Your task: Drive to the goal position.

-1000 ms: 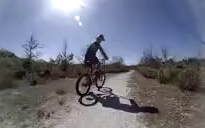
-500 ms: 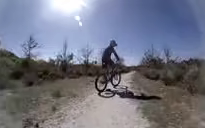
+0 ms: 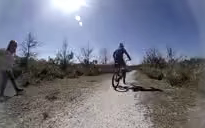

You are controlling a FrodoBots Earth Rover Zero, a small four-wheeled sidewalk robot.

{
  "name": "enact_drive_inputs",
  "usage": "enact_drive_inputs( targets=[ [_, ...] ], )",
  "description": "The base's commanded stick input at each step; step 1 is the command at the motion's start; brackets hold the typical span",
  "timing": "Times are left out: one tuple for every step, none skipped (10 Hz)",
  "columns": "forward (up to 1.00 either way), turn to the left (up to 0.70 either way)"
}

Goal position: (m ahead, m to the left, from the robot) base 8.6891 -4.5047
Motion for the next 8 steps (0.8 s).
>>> enact_drive_inputs(
  targets=[
    [0.50,-0.50],
    [0.50,-0.42],
    [0.50,0.00],
    [0.50,0.00],
    [0.50,0.00],
    [0.50,0.00],
    [0.50,0.00],
    [0.50,0.00]
  ],
)
